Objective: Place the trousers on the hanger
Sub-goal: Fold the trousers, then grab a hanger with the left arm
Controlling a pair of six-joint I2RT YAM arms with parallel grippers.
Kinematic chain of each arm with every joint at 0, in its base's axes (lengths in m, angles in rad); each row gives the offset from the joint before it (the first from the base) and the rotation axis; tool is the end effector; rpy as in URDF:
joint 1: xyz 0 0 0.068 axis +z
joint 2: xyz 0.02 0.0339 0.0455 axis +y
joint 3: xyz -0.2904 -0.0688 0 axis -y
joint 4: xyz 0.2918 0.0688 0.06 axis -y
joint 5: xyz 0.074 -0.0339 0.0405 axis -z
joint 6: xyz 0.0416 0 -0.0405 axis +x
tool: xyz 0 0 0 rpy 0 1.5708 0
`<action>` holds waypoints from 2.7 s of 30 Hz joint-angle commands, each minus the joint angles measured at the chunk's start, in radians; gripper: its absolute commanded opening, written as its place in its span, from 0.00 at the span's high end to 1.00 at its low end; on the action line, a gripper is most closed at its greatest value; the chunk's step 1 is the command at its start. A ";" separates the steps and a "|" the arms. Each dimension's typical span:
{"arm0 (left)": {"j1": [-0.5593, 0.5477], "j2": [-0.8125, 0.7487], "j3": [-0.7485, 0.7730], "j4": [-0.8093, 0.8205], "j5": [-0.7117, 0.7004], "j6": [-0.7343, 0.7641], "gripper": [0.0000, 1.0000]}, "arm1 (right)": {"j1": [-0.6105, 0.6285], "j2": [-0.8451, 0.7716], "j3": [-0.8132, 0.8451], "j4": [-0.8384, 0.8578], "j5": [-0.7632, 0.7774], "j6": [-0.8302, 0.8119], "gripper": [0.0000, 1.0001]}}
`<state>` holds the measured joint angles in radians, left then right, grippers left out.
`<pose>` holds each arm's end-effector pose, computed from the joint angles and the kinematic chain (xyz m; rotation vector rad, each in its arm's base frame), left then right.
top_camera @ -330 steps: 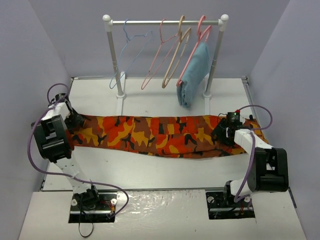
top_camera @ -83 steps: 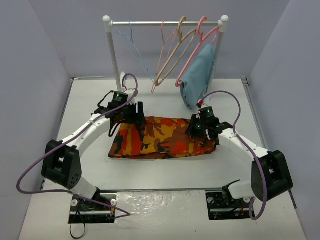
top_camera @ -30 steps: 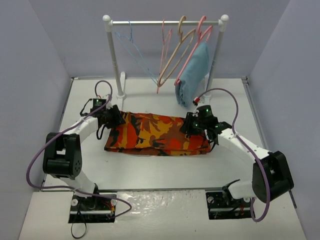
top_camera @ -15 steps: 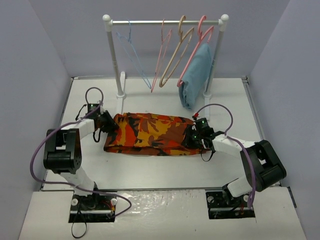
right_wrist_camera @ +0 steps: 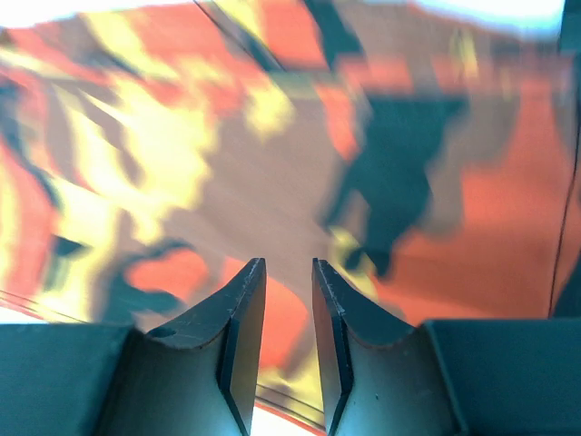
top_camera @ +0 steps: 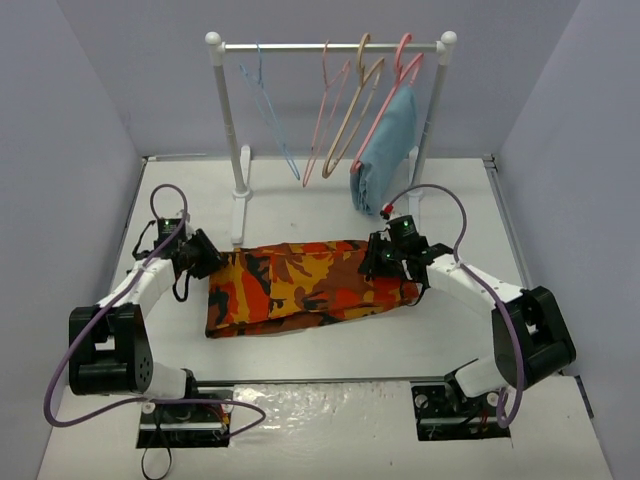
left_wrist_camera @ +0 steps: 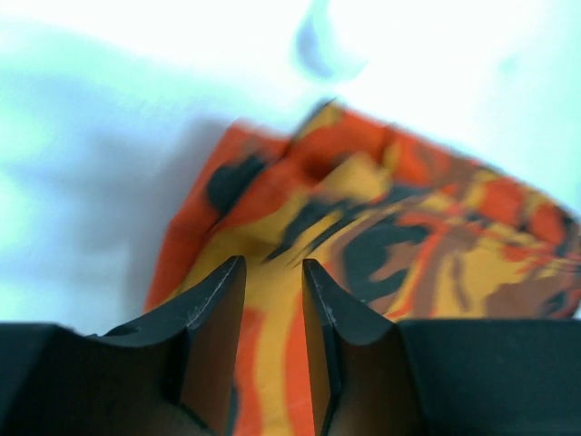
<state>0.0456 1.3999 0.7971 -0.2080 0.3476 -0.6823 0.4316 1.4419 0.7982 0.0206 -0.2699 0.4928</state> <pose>0.3232 0.0006 0.2017 -0.7063 2.3334 -0.7096 0.3085 0.1543 0.2078 -0.0890 2.2863 0.7993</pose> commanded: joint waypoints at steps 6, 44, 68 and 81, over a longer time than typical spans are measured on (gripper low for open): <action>0.004 0.122 0.122 0.312 0.214 0.012 0.76 | -0.029 0.093 0.055 0.322 -0.009 0.005 0.75; -0.171 0.035 0.869 -0.205 -0.289 0.101 0.12 | -0.177 -0.282 0.131 -0.136 0.265 -0.192 0.17; -0.500 0.678 1.795 -0.375 -0.734 0.201 0.36 | -0.179 -0.391 0.057 -0.146 0.233 -0.189 0.15; -0.498 0.580 1.690 -0.401 -0.789 0.278 0.68 | -0.179 -0.379 0.047 -0.148 0.215 -0.190 0.15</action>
<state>-0.4553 2.0985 2.4718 -0.6398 -0.3974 -0.4522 0.2501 1.0702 0.8410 -0.1589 -0.0421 0.3122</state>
